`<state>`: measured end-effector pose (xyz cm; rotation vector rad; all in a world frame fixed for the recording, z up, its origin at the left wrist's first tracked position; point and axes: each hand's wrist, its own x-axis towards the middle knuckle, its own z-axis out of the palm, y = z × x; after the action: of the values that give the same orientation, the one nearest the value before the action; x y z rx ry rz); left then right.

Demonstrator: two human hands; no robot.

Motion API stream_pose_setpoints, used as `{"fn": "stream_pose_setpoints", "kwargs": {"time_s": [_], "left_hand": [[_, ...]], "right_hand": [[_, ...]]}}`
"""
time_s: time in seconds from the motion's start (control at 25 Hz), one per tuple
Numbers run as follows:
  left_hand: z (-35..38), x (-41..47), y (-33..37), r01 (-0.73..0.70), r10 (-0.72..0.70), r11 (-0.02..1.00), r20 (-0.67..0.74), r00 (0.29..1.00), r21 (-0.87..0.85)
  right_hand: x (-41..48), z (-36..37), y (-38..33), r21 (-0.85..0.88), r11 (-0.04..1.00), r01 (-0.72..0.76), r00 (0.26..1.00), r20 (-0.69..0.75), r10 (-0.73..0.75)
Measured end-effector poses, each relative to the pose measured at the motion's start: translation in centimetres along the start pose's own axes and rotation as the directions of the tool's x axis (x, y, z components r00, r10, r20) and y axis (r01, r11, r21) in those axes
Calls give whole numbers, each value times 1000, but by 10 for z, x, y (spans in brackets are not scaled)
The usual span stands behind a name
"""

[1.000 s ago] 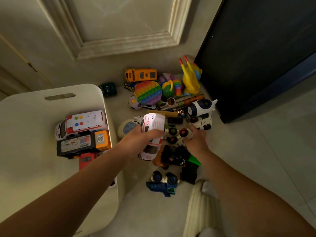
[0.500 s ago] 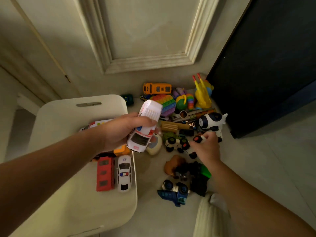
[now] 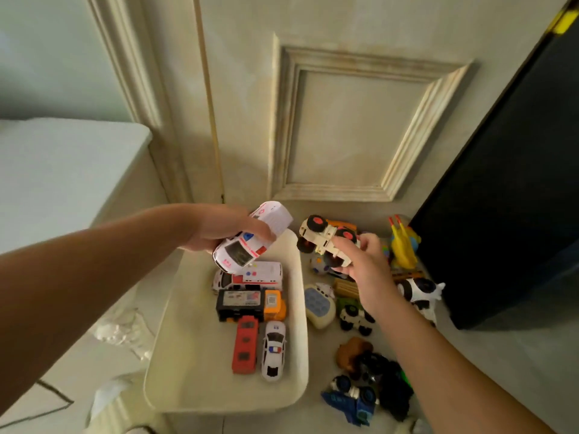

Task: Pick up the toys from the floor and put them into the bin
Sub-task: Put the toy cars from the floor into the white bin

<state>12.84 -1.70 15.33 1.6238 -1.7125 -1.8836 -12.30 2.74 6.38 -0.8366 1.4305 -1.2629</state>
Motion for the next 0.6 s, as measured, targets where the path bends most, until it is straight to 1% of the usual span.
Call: {"fn": "stream_pose_setpoints", "kwargs": {"time_s": [0.08,0.16,0.28,0.36,0.4,0.52,0.6], "left_hand": [[-22,-26,-5,38,-38,999,-42,998,5],[-35,-48,-12,53,-55,998,-87,995,-31],[-44,-70,-26,90,-98,993,-114,989,-73],[-43,-75,-34,142,-151,986,-103,983,-89],[-40,-76,-39,173,-182,981,-97,979,-92],[-24,-66,-61,253,-261,962,-70,963,-104],[-10,-50,-89,302,-311,942,-46,949,-147]], "right_hand": [[-14,28,-4,70,998,-9,999,32,7],[-25,51,-6,147,989,-32,998,55,24],[-42,75,-8,253,960,-122,984,157,84],[-54,87,-8,279,937,-211,962,229,148],[-60,91,-6,260,934,-246,952,248,181],[-72,99,11,105,952,-286,920,308,243],[-75,102,29,48,920,-389,880,314,356]]}}
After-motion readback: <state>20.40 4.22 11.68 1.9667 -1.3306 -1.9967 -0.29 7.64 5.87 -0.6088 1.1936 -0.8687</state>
